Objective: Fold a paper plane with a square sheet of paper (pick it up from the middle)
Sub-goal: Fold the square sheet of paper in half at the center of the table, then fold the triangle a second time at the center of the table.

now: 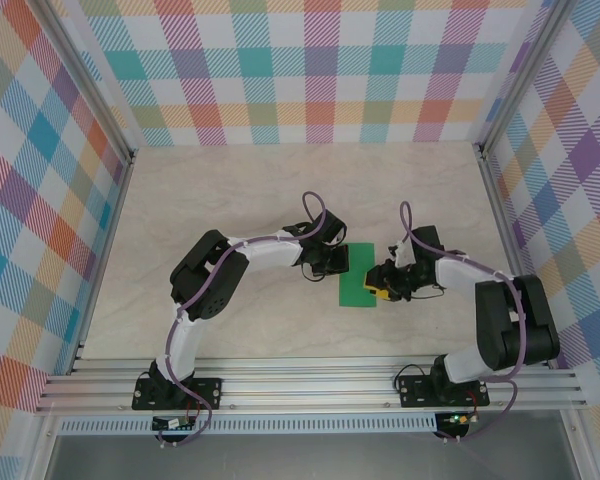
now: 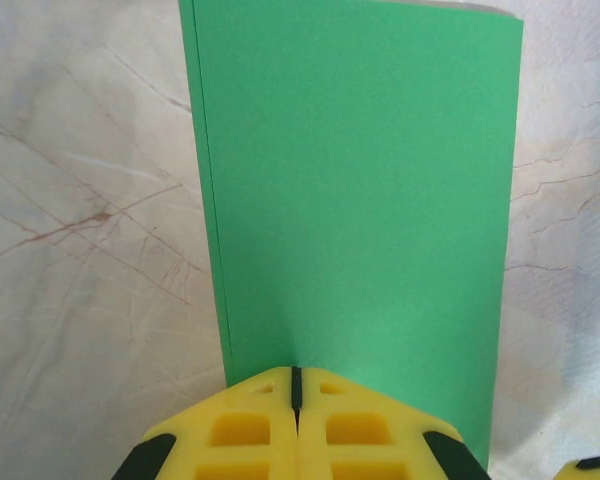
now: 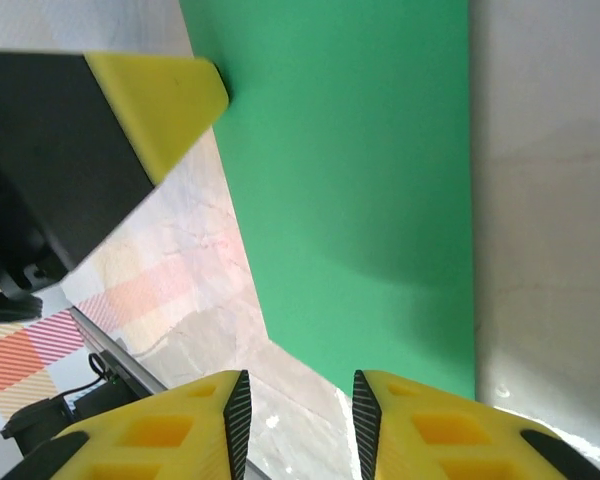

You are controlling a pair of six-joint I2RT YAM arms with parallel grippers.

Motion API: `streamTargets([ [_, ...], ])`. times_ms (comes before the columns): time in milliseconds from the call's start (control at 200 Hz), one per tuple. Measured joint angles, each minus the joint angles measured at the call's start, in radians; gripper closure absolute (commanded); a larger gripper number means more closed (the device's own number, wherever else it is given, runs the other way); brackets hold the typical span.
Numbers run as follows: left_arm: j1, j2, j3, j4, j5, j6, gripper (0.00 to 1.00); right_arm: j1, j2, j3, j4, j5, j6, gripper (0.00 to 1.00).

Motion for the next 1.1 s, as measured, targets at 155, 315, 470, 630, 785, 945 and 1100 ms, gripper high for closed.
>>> streamTargets([
  [155,0.0,0.0,0.0,0.0,0.003,0.0,1.0,0.018,0.037,-0.035,0.005,0.001,0.005,0.65],
  [315,0.0,0.0,0.0,0.0,0.004,0.0,1.0,0.028,0.056,-0.034,-0.003,0.013,0.006,0.65],
  [470,0.0,-0.007,-0.002,-0.004,0.004,0.0,0.93,0.035,-0.001,-0.021,-0.055,0.061,0.001,0.63],
  [630,-0.001,-0.081,-0.067,-0.037,-0.026,-0.005,0.72,0.035,-0.099,0.079,-0.14,0.186,-0.018,0.53],
  [785,-0.001,-0.206,-0.154,-0.035,-0.065,-0.026,0.62,0.035,-0.05,0.182,-0.17,0.275,-0.035,0.51],
  [945,0.0,-0.269,-0.233,0.021,-0.068,-0.063,0.59,0.035,0.058,0.204,-0.171,0.297,-0.04,0.5],
  [1100,0.0,-0.27,-0.278,0.06,-0.058,-0.092,0.57,0.036,0.123,0.206,-0.17,0.288,-0.04,0.5],
])
